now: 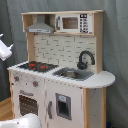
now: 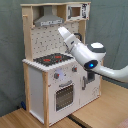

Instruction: Play with the kitchen

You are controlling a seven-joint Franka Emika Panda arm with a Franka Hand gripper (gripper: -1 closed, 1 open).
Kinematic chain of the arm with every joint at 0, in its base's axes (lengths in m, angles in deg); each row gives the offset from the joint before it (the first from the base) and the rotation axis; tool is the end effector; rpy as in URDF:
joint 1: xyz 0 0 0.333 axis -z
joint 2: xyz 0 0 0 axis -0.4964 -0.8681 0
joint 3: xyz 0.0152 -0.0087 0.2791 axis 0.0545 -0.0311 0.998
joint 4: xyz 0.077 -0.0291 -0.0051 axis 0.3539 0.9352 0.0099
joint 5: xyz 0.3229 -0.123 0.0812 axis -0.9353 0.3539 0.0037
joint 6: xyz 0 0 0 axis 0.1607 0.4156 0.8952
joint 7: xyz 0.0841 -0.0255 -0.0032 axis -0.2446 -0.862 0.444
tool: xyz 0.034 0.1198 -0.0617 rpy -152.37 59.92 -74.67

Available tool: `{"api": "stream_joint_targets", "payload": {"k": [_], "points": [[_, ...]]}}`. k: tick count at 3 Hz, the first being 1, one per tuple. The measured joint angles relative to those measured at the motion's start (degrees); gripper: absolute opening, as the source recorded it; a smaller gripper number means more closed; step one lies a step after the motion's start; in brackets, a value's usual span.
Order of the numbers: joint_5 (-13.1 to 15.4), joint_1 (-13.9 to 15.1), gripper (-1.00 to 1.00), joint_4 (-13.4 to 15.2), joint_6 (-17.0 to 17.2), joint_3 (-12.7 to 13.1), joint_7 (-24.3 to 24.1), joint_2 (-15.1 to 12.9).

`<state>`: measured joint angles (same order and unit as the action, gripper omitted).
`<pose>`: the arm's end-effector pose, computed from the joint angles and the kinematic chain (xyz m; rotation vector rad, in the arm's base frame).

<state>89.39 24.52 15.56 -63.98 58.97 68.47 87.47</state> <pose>0.3162 0.5135 0.5809 0.9640 0.7576 1.2244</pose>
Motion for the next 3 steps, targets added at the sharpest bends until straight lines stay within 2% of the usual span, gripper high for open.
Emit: {"api": "stream_joint_targets", "payload": {"k": [2, 3], "points": [[1.3, -3.6, 1.0, 6.1, -7.9, 1.8, 3.7, 2.2], [3.6, -5.7, 1.0, 9.5, -12.0, 2.9, 4.3, 2.2]]}}
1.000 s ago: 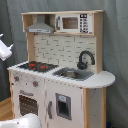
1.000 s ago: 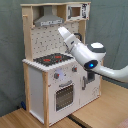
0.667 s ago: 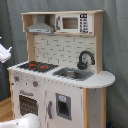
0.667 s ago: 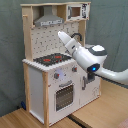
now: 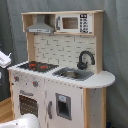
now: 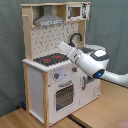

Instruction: Play with the kitchen

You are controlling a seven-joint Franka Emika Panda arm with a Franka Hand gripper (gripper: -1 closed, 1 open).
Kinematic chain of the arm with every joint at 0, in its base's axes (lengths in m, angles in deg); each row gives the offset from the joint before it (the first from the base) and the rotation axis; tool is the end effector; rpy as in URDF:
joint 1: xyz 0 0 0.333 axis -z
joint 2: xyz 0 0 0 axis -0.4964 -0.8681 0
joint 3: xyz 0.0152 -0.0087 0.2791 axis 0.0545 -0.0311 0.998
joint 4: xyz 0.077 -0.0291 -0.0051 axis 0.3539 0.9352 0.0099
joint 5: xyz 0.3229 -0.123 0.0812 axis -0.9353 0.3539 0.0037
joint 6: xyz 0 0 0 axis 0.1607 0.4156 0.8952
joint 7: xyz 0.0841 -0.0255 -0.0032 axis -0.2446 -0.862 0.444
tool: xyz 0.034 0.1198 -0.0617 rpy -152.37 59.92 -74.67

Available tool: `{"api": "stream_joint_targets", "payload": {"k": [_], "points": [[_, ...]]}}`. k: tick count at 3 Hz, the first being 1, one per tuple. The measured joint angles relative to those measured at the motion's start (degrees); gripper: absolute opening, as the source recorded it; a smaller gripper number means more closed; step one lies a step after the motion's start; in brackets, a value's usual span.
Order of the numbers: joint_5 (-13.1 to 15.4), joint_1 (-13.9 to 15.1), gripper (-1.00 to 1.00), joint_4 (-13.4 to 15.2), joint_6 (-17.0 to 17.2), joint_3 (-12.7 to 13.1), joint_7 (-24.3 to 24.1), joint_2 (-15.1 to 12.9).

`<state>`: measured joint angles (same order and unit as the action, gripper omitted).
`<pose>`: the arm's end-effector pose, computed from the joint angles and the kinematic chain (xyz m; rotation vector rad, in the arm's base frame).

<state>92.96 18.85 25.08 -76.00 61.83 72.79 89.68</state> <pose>0.3016 0.5175 0.5221 0.8077 0.9966 1.1503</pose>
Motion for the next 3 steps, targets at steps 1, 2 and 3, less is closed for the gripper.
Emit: {"api": "stream_joint_targets", "payload": {"k": [1, 2, 3], "points": [[2.2, -2.3, 1.0, 3.9, -4.3, 0.3, 0.8, 0.0], [3.7, -4.8, 1.0, 8.0, -8.5, 0.2, 2.2, -0.1], [4.5, -7.1, 1.0, 11.9, -12.4, 0.3, 3.8, -0.2]]}}
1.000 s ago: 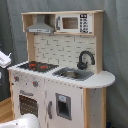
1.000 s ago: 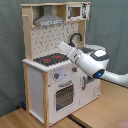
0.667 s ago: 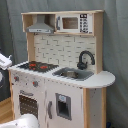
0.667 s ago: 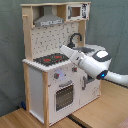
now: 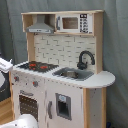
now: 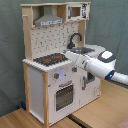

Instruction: Play with the kitchen

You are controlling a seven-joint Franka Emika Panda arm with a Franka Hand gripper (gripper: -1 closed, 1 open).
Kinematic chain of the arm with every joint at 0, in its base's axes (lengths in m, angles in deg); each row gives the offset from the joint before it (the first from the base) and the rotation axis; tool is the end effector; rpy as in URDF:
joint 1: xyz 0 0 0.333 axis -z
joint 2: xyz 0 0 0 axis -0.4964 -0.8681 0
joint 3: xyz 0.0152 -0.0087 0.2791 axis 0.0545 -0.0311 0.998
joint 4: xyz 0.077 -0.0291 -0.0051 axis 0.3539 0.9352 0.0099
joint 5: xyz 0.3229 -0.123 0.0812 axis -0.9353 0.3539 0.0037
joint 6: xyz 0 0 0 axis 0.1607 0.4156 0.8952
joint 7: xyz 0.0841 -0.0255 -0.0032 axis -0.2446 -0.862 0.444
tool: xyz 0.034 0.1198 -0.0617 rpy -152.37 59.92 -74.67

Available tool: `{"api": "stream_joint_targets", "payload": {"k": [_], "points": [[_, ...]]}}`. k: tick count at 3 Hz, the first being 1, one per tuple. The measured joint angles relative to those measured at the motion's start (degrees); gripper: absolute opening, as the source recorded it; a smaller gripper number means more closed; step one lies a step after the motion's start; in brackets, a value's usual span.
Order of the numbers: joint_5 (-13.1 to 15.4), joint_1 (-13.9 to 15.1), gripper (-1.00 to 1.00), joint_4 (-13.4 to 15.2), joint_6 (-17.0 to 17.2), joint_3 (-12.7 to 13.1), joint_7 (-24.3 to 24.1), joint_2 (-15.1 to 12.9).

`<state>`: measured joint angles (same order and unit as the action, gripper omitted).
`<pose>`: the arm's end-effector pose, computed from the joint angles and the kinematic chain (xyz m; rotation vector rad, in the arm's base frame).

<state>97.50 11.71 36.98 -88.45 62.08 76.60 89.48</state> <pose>0.2809 0.4915 0.4870 0.6961 1.2017 1.0919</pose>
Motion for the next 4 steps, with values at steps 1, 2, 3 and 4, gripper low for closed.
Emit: {"api": "stream_joint_targets", "payload": {"k": [1, 2, 3, 4], "points": [[0.2, -2.2, 1.0, 3.5, -3.9, 0.5, 1.6, 0.0], [0.2, -4.3, 1.0, 7.0, -8.0, 1.8, 2.8, 0.0], [0.2, -5.5, 1.0, 10.4, -12.6, 2.9, 4.6, -0.1], [0.2, -5.8, 1.0, 13.8, -16.9, 3.3, 6.5, -0.1]]}}
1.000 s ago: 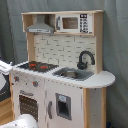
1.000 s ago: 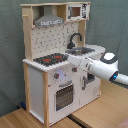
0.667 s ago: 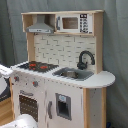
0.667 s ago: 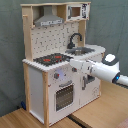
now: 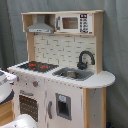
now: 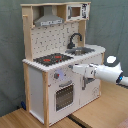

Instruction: Play with the kitchen

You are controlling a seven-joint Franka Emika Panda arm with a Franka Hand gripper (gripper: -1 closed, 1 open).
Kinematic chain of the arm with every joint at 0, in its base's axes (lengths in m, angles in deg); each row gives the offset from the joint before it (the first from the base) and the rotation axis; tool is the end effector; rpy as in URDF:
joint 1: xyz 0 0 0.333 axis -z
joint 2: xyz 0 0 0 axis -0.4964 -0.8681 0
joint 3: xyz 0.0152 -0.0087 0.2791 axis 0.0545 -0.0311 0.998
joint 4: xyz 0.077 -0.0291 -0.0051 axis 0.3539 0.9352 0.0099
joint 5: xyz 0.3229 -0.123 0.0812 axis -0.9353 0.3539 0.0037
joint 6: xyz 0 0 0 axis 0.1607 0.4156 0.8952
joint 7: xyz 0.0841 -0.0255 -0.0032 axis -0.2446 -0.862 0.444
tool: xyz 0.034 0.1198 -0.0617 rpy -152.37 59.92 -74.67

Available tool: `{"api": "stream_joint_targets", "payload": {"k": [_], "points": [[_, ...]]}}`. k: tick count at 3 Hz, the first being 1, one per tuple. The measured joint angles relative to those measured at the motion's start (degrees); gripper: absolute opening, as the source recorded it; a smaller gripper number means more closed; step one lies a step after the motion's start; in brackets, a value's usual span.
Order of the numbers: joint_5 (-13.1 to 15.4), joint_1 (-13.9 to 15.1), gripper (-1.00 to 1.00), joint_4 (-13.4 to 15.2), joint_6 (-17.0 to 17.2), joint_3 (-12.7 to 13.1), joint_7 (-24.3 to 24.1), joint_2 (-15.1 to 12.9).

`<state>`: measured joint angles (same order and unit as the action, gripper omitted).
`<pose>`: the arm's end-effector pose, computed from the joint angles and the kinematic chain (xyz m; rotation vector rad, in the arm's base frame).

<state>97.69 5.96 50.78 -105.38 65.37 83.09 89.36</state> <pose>0.2653 0.4545 0.4160 0.5814 1.4946 1.0231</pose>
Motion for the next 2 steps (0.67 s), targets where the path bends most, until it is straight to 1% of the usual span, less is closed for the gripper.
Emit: {"api": "stream_joint_targets", "payload": {"k": [1, 2], "points": [[-0.2, -0.3, 1.0, 3.6, -2.8, 2.0, -3.6, -0.1], [-0.5, -0.6, 1.0, 3.6, -2.6, 2.9, -9.3, 0.0]]}}
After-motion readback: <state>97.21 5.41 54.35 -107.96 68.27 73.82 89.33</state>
